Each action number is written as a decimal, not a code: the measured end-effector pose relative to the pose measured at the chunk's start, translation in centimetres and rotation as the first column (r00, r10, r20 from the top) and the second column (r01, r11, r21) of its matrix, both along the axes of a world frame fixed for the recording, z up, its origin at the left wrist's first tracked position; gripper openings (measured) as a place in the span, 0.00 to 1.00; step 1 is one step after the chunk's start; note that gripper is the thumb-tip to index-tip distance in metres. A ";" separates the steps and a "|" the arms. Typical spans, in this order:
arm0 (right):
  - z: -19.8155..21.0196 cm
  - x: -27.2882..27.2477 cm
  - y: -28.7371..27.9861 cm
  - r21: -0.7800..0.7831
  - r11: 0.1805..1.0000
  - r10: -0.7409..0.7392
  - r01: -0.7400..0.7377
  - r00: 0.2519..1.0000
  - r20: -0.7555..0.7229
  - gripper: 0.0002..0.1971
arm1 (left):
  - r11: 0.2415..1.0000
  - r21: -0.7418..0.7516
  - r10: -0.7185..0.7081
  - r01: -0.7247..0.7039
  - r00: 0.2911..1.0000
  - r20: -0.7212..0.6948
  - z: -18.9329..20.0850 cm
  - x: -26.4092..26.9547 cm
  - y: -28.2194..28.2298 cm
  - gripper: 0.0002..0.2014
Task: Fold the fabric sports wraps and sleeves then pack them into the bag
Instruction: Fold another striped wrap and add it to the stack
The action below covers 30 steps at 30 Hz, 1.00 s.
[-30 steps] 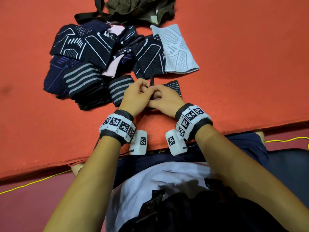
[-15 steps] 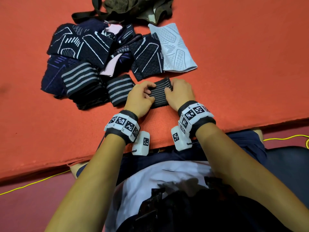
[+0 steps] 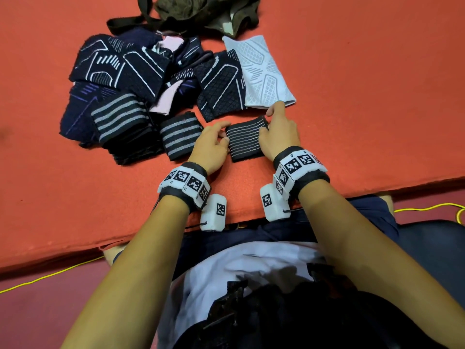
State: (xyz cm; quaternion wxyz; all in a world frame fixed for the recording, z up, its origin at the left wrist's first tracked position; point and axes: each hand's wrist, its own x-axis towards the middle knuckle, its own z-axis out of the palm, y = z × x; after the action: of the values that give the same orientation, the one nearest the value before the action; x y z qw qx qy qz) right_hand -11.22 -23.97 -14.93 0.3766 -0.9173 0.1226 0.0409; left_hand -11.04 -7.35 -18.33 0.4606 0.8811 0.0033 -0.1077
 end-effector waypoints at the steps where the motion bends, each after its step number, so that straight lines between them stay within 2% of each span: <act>1: 0.0 0.0 -0.1 0.007 1.000 0.001 -0.001 1.000 -0.008 0.11 | 0.999 -0.027 0.018 -0.019 1.000 -0.020 -0.1 -0.1 0.0 0.21; 7: -0.6 0.6 -0.4 0.002 1.000 -0.026 0.026 0.999 -0.043 0.10 | 0.987 -0.144 0.052 -0.068 0.992 -0.112 -0.2 -0.2 0.2 0.18; 11: -0.8 0.5 -0.3 -0.007 0.999 -0.032 0.032 0.997 -0.068 0.06 | 0.987 -0.147 0.046 -0.061 0.993 -0.107 -0.5 -0.3 0.2 0.15; 16: -0.3 0.2 -0.5 -0.017 1.000 -0.013 0.012 1.000 -0.029 0.03 | 0.987 -0.142 0.065 -0.079 0.992 -0.104 -0.2 -0.5 0.2 0.11; 25: -0.5 0.1 -1.3 -0.106 0.994 -0.004 0.004 1.000 -0.006 0.05 | 0.977 -0.198 0.051 -0.072 0.993 -0.110 0.5 -0.9 -0.2 0.22; 30: -0.6 0.2 -1.2 -0.031 0.999 -0.010 0.009 1.000 -0.017 0.04 | 0.987 -0.138 0.069 -0.082 0.993 -0.100 0.4 -0.7 -0.6 0.26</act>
State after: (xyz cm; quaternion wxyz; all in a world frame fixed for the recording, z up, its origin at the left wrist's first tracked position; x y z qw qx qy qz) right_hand -11.02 -25.14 -15.56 0.3617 -0.9220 0.1307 0.0449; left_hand -11.79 -7.91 -17.96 0.5252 0.8392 0.0508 -0.1319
